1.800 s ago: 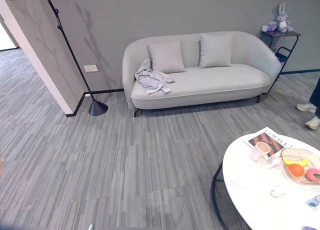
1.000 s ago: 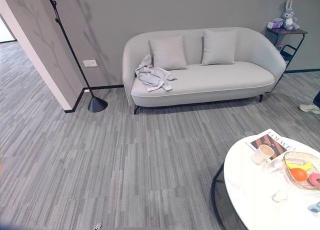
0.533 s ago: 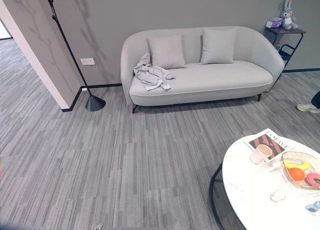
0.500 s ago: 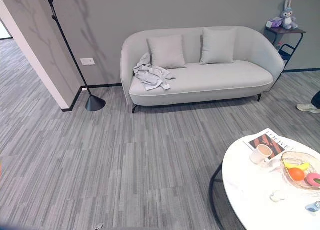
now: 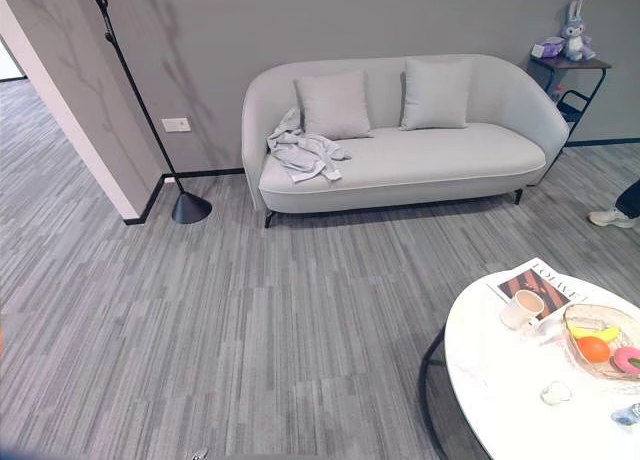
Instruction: Hang the clothes on the sofa on the clothes rack.
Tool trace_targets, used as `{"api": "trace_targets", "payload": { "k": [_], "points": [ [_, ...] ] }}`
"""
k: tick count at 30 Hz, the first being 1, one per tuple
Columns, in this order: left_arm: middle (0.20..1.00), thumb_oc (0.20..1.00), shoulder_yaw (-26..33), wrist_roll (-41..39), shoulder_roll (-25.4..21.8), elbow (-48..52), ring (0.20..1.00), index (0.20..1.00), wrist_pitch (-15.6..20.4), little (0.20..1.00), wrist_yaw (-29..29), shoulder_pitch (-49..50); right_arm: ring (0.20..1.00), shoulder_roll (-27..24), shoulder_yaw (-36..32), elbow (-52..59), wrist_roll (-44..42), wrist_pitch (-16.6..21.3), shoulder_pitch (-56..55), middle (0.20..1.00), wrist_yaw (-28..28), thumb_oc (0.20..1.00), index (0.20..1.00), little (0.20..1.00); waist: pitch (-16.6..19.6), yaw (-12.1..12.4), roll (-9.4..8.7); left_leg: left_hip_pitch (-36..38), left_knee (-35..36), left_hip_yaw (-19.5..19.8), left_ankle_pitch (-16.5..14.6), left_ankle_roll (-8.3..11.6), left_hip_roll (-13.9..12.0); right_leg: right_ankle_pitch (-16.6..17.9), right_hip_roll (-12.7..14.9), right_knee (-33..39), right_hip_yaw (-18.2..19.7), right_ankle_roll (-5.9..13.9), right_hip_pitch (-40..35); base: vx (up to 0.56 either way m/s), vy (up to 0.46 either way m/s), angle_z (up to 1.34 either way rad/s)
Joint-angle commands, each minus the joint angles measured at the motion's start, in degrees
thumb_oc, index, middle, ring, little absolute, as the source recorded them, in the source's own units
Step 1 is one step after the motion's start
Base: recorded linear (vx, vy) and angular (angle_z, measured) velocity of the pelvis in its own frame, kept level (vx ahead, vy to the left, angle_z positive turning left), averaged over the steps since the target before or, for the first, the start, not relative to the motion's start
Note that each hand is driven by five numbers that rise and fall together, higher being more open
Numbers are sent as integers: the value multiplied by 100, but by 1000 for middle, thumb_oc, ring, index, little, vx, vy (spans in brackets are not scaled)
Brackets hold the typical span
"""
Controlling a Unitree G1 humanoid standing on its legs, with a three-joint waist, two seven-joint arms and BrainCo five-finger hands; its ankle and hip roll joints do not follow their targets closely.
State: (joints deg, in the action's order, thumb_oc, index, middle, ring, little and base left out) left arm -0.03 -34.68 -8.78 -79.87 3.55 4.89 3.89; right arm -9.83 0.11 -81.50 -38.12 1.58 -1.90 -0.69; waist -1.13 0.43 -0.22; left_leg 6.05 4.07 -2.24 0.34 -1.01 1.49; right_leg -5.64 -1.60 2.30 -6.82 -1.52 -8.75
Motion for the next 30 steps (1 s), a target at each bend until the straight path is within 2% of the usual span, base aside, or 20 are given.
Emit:
{"api": "trace_targets", "payload": {
  "k": [1,9,10,11,12,13,14,15,16,17,18,19,20,21,22,23,24,27,28,30],
  "points": [
    [1000,1000,26,232,203,-449,1000,1000,19,1000,31,-309,1000,-41,168,-167,201,-18,200,1000,-54,1000,1000,1000,45,37,-117,126,-15,-85,-215,289,-308,493,472,270,-274,543,64,0,0,0],
    [1000,1000,132,27,192,-416,1000,1000,18,1000,26,-348,1000,-96,153,-165,294,-85,259,1000,-97,1000,1000,1000,-110,175,-196,-309,-741,-76,-528,208,-220,509,618,254,-368,584,25,2,47,-1],
    [1000,1000,142,-4,161,-414,1000,1000,9,1000,23,-385,1000,-112,136,-149,280,-104,278,1000,-112,1000,1000,1000,-150,178,-166,-330,-785,-48,-582,132,-190,393,664,-78,-401,560,130,14,107,0],
    [1000,1000,143,-5,161,-415,1000,1000,9,1000,23,-388,1000,-112,135,-149,280,-105,280,1000,-113,1000,1000,1000,-145,177,-166,-343,-792,-47,-585,131,-189,381,667,-99,-401,560,148,-4,183,5],
    [1000,1000,100,-10,129,-395,1000,1000,-1,1000,20,-489,1000,-129,119,-106,278,-117,347,1000,-132,1000,1000,1000,-218,174,-103,-366,-828,-7,-653,-5,-129,278,773,-764,-445,623,445,-9,115,14],
    [1000,1000,100,-10,129,-396,1000,1000,-1,1000,20,-492,1000,-130,117,-107,278,-118,350,1000,-132,1000,1000,1000,-211,174,-106,-382,-837,-7,-656,-9,-123,260,782,-797,-442,626,472,-4,172,9],
    [1000,1000,70,11,109,-378,1000,1000,5,1000,9,-533,1000,-120,112,-102,259,-119,375,1000,-144,1000,1000,1000,-247,175,-75,-376,-870,4,-698,-89,-86,302,860,-1338,-464,713,725,11,140,13],
    [1000,1000,34,34,88,-362,1000,1000,7,1000,8,-568,1000,-131,106,-81,250,-126,388,1000,-171,1000,1000,1000,-294,165,-35,-333,-883,-2,-734,-175,-38,483,952,-1951,-465,844,985,9,268,4],
    [1000,1000,12,19,98,-316,1000,1000,6,1000,3,-577,1000,-164,91,-16,253,-113,432,1000,-176,1000,1000,1000,-434,104,32,-236,-882,-18,-787,-307,14,935,1118,-2835,-378,983,1427,-16,298,9],
    [1000,1000,-29,41,78,-269,1000,1000,3,1000,-2,-628,1000,-199,83,39,214,-102,481,1000,-177,1000,1000,1000,-577,44,126,-168,-873,-18,-787,-392,-7,1157,1158,-3607,-280,1021,1815,82,313,-10],
    [1000,1000,-132,157,81,-268,1000,1000,0,1000,6,-640,1000,-207,69,61,213,-87,464,1000,-157,1000,1000,1000,-659,13,251,-25,-867,26,-829,-433,-36,1266,1346,-4304,-377,1034,2234,277,170,-8],
    [1000,1000,-108,175,65,-281,1000,1000,-4,1000,12,-652,1000,-219,15,-36,197,-110,410,1000,-125,1000,1000,1000,-598,11,238,193,-755,49,-938,-390,-47,1178,1639,-3972,-591,1019,2378,303,79,2],
    [1000,1000,-109,175,65,-280,1000,1000,-4,1000,13,-649,1000,-219,15,-39,197,-109,408,1000,-126,1000,1000,1000,-609,-9,244,217,-740,69,-936,-386,-56,1167,1639,-3965,-618,1017,2345,633,-232,36],
    [1000,1000,-127,272,67,-353,1000,1000,50,1000,-24,-649,1000,-252,-40,-197,153,-147,327,1000,-78,1000,1000,1000,-581,-158,100,700,-434,288,-1158,-121,-93,1207,1526,-1698,-616,1044,2261,606,-305,35],
    [1000,1000,-119,321,63,-385,1000,1000,55,1000,-17,-683,1000,-251,-80,-234,132,-152,321,1000,-78,1000,1000,1000,-599,-235,78,880,-298,366,-1232,7,-169,1345,1414,-844,-462,1132,2206,701,-360,24],
    [1000,1000,-118,343,49,-406,1000,1000,83,1000,-21,-698,1000,-228,-100,-268,104,-172,311,1000,-82,1000,1000,1000,-600,-292,21,964,-214,448,-1262,78,-205,1499,1407,-337,-299,1213,2261,590,-284,44],
    [1000,1000,-102,383,65,-472,1000,1000,105,1000,-7,-717,1000,-169,-171,-342,114,-218,257,1000,-121,1000,1000,1000,-577,-389,39,1282,3,557,-1367,203,-403,1887,1481,198,-121,1380,2464,618,-263,84],
    [1000,1000,49,393,73,-579,1000,1000,105,1000,20,-649,1000,-184,-246,-419,124,-261,146,1000,-174,1000,1000,1000,-454,-487,23,1619,93,653,-1508,316,-610,2030,1458,127,-97,1399,2470,588,-261,75],
    [1000,1000,97,400,74,-629,1000,1000,116,1000,10,-568,1000,-194,-252,-443,136,-253,64,1000,-170,1000,1000,1000,-391,-507,12,1648,70,708,-1401,341,-699,2080,1385,-33,-107,1343,2491,486,-283,21],
    [1000,1000,161,374,70,-642,1000,1000,101,1000,-2,-530,1000,-249,-266,-431,70,-240,57,1000,-185,1000,1000,1000,-330,-554,86,1585,-166,671,-1043,482,-1027,1891,1189,-396,-133,1222,2607,497,-347,34]
  ]
}}
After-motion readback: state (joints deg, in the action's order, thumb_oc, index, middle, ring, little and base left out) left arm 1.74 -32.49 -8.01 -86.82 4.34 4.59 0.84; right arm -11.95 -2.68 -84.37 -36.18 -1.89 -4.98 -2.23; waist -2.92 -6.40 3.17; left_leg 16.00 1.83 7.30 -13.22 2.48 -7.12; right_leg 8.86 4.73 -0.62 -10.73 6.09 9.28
